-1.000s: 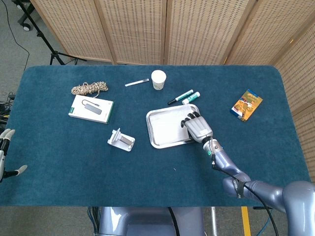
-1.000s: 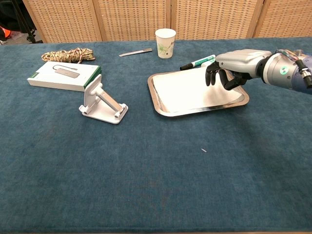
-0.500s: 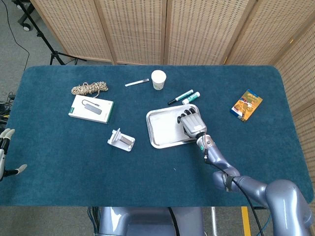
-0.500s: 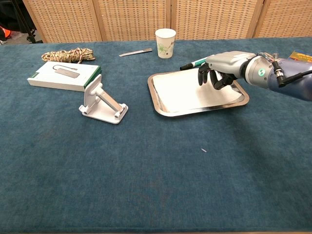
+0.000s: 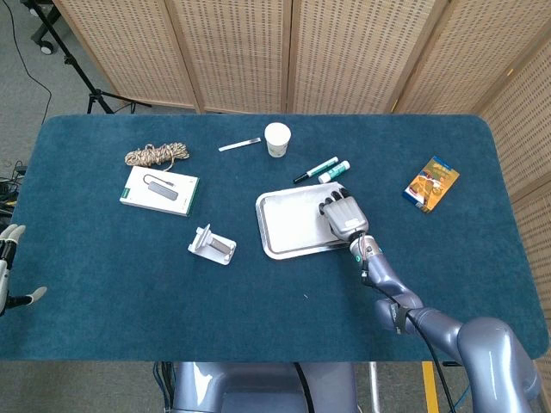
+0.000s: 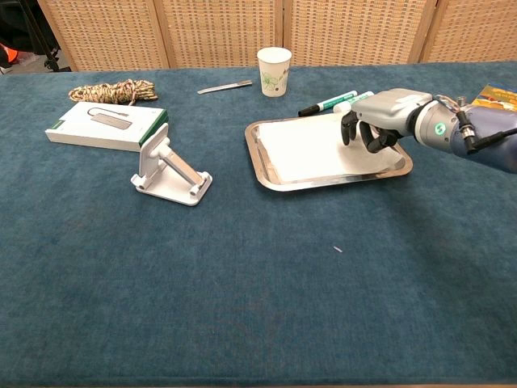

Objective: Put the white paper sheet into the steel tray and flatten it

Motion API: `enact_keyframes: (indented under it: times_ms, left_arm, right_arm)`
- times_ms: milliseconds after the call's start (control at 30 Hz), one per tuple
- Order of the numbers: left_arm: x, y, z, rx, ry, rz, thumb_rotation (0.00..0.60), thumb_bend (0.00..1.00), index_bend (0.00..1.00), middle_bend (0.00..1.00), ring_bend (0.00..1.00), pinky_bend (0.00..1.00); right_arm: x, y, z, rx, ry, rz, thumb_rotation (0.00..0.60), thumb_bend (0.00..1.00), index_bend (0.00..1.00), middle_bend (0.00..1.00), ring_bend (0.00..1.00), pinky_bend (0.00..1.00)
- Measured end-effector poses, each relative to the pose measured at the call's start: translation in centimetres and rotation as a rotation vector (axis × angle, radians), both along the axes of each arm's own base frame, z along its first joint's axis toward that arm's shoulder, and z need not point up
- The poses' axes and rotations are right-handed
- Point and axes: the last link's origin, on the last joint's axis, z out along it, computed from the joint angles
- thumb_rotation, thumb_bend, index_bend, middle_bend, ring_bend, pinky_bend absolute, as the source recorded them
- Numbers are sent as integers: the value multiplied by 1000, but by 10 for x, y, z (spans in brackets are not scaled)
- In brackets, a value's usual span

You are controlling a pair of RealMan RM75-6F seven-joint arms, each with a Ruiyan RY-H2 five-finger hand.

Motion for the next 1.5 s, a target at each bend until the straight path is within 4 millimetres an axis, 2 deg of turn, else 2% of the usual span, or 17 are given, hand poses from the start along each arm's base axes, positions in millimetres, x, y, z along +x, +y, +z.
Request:
enact_keyframes:
  times_ms: [633, 1200, 1500]
  left_arm:
    - [4, -4, 0, -4, -4, -16, 600, 0, 0, 0, 0, 0]
    - [5, -6, 2, -3, -13, -25, 600, 0, 0, 0, 0, 0]
    - [4, -6, 3, -4, -16, -24, 600, 0, 0, 0, 0, 0]
  right_arm:
    - [-12, 19, 2, -62, -1, -8, 600, 1000, 349, 298, 163, 110]
    - [6, 27, -16, -175, -41, -83, 600, 1000, 349, 283, 163, 110]
    - [34, 35, -15, -144, -123, -33, 600, 1000, 349, 275, 163, 110]
